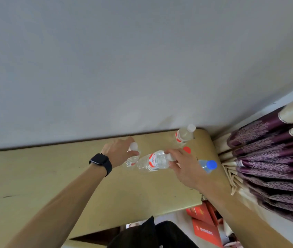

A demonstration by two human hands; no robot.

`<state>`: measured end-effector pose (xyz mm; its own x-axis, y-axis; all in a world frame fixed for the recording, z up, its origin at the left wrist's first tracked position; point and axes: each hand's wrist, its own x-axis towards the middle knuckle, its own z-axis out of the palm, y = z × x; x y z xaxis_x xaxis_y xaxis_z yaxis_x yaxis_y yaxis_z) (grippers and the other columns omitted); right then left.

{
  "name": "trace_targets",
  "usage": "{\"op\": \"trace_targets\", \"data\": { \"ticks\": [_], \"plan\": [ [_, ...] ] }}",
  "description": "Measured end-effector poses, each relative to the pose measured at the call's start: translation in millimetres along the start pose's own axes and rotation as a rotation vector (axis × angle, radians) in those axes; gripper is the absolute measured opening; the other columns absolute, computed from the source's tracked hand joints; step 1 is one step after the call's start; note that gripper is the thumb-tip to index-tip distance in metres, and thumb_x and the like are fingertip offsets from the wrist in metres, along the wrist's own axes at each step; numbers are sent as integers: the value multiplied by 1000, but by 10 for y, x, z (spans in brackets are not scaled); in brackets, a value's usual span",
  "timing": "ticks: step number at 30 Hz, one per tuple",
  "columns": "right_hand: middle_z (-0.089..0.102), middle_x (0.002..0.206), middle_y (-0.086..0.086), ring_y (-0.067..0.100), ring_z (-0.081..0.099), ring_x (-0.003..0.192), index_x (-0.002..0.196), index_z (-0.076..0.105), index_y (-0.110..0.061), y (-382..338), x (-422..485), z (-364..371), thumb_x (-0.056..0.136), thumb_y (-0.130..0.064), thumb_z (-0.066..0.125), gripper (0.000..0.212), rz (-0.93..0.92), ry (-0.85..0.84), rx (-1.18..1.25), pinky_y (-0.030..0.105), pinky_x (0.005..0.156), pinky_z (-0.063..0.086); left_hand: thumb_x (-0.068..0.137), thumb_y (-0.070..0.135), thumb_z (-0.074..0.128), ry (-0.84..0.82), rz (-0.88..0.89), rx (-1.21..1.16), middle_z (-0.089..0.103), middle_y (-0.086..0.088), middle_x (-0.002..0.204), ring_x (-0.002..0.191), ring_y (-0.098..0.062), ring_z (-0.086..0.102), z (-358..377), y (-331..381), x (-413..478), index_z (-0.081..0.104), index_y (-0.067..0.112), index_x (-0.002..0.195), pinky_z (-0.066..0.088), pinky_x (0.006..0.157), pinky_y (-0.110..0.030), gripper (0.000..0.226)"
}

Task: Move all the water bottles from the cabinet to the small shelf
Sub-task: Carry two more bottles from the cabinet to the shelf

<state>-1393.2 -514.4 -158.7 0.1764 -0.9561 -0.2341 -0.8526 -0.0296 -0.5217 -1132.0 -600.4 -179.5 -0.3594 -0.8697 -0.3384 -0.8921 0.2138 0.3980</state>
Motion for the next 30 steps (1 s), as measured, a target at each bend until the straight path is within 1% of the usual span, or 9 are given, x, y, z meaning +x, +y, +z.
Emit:
{"op": "trace_targets", "data": {
  "ticks": [3, 6, 8, 12, 18, 22, 24, 27, 30],
  "plan": [
    [61, 117, -9, 7, 62, 91, 126, 56, -32, 109, -572, 5, 94, -19, 61, 34, 33, 45, 105, 26, 83, 51, 87, 65, 53, -56, 89, 88, 61, 4, 86, 77, -23, 58, 25, 189, -212, 50, 27, 116, 42, 61, -32, 48],
    [65, 110, -8, 8, 65, 90, 123, 59, -28, 168, -1151, 11, 93, -17, 65, 33, 79, 122, 162, 20, 81, 51, 84, 68, 54, -77, 160, 97, 54, 6, 73, 71, -21, 56, 89, 411, -460, 51, 28, 109, 33, 54, -31, 47],
    [65, 113, -6, 7, 64, 95, 121, 60, -25, 224, -1506, 37, 92, -16, 66, 31, 112, 151, 181, 21, 83, 52, 83, 68, 55, -97, 220, 91, 52, 7, 69, 69, -20, 55, 191, 594, -616, 51, 28, 105, 34, 54, -31, 46],
    [62, 116, -17, -3, 58, 104, 120, 60, -32, 328, -2289, 110, 92, -22, 63, 30, 271, 218, 178, 22, 86, 50, 82, 69, 55, -192, 400, 189, 50, 6, 71, 74, -22, 57, 521, 1152, -882, 50, 25, 103, 38, 59, -34, 49],
    [55, 107, -22, -6, 55, 89, 119, 56, -37, 330, -3956, 270, 94, -27, 61, 26, 542, 459, 202, 5, 73, 39, 82, 69, 55, -255, 757, 390, 58, 1, 80, 72, -24, 56, 1120, 2390, -1470, 48, 21, 90, 35, 57, -34, 49],
    [52, 110, -21, -13, 54, 89, 123, 56, -32, 222, -5299, 584, 95, -26, 62, 29, 713, 642, 219, 1, 77, 36, 81, 67, 59, -318, 979, 424, 62, -4, 79, 76, -26, 61, 1667, 3267, -2208, 56, 20, 101, 42, 59, -36, 52],
    [56, 110, -15, -8, 55, 87, 122, 58, -30, 146, -5973, 828, 94, -24, 63, 29, 812, 746, 215, 3, 80, 37, 83, 68, 57, -333, 1119, 513, 63, 0, 83, 83, -24, 63, 1946, 3687, -2660, 54, 24, 107, 41, 56, -33, 50],
    [59, 110, -9, 5, 56, 91, 121, 58, -28, -74, -7002, 1258, 93, -24, 62, 28, 983, 865, 244, 19, 86, 44, 82, 67, 59, -403, 1267, 540, 66, 0, 93, 91, -25, 62, 2391, 4250, -3454, 54, 29, 112, 35, 60, -31, 49],
    [57, 103, -8, 8, 54, 89, 120, 58, -26, -429, -7915, 1630, 93, -27, 62, 28, 1191, 929, 237, 21, 84, 42, 75, 68, 66, -544, 1368, 472, 63, 9, 86, 78, -18, 57, 2813, 4700, -4236, 58, 36, 108, 42, 65, -30, 46]
  ]
}}
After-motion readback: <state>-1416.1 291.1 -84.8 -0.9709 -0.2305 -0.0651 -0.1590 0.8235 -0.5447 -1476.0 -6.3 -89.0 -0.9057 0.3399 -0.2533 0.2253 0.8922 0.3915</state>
